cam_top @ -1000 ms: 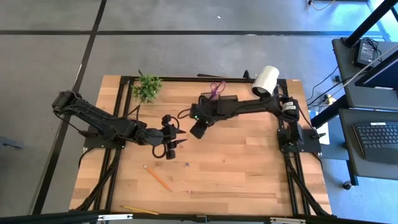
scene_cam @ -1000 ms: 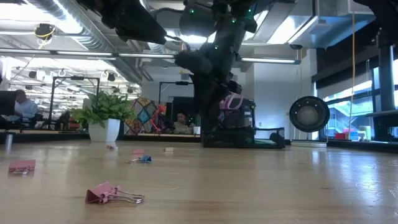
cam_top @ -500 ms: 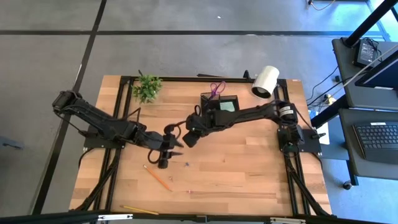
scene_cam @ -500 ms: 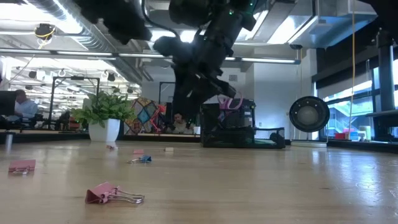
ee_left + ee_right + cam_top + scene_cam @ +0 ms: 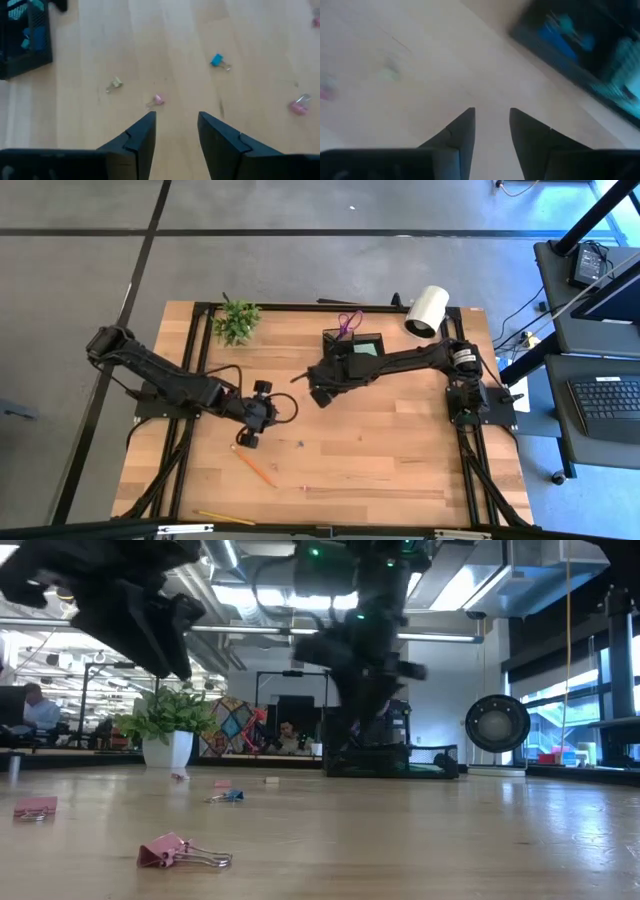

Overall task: Pick and place office supplies into organizer
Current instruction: Put the light yellow binder clip into the desk organizer

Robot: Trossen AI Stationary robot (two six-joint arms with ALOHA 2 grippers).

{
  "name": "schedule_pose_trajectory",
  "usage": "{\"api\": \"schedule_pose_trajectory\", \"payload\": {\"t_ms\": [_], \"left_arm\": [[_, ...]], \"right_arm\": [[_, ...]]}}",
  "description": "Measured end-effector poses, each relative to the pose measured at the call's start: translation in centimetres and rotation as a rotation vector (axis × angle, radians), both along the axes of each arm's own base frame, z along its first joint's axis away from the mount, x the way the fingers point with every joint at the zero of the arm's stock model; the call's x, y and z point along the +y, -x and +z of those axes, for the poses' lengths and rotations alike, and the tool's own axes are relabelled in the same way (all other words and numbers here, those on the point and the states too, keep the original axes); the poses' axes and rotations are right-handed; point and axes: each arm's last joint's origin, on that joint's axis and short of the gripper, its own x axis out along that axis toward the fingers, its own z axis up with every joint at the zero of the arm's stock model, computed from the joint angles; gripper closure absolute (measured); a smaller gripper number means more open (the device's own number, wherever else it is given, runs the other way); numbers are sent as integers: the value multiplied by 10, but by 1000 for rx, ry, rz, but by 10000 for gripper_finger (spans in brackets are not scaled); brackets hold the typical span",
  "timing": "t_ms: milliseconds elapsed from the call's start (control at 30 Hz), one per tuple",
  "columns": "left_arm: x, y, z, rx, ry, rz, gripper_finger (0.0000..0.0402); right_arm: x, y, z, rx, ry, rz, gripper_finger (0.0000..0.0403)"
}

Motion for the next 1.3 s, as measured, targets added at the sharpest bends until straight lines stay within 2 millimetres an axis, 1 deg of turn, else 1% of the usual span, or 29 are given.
{"api": "schedule_pose_trajectory", "payload": {"t_ms": [100, 200, 300, 367, 433, 500, 567, 733, 833, 900, 967, 1033, 1100, 1200, 1300], "left_arm": [[11, -4, 0, 3, -1, 0, 261], [23, -7, 0, 13, 17, 26, 261], [32, -9, 0, 16, 24, 56, 261], [37, -10, 0, 18, 7, 53, 261], [39, -10, 0, 19, -19, 31, 261], [41, -10, 0, 24, -44, 3, 261], [42, -11, 0, 25, -66, -20, 261], [45, -11, 1, 23, -86, -37, 261], [45, -12, 1, 20, -85, -37, 261], [45, -12, 1, 19, -85, -37, 261], [45, -12, 1, 18, -85, -37, 261], [45, -12, 1, 15, -85, -37, 261], [45, -12, 2, 12, -84, -37, 261], [45, -13, 2, 9, -89, -36, 261], [46, -13, 2, 5, -143, -48, 260]], "right_arm": [[4, 14, -2, 143, 4, 4, 283], [7, 23, -2, 243, 12, 28, 294], [10, 31, 5, 315, 33, 110, 309], [10, 36, 10, 344, 115, 126, 318], [12, 41, 14, 385, 157, 137, 324], [14, 46, 17, 427, 114, 162, 328], [17, 47, 18, 414, 48, 132, 331], [21, 45, 18, 383, 45, 128, 329], [22, 40, 17, 334, -8, 151, 328], [23, 40, 20, 315, -22, 182, 328], [22, 44, 30, 296, -22, 183, 327], [19, 53, 43, 262, -23, 176, 327], [14, 69, 61, 213, -19, 154, 327], [8, 103, 88, 100, 9, 73, 327], [5, 135, 100, -83, 3, 37, 327]]}}
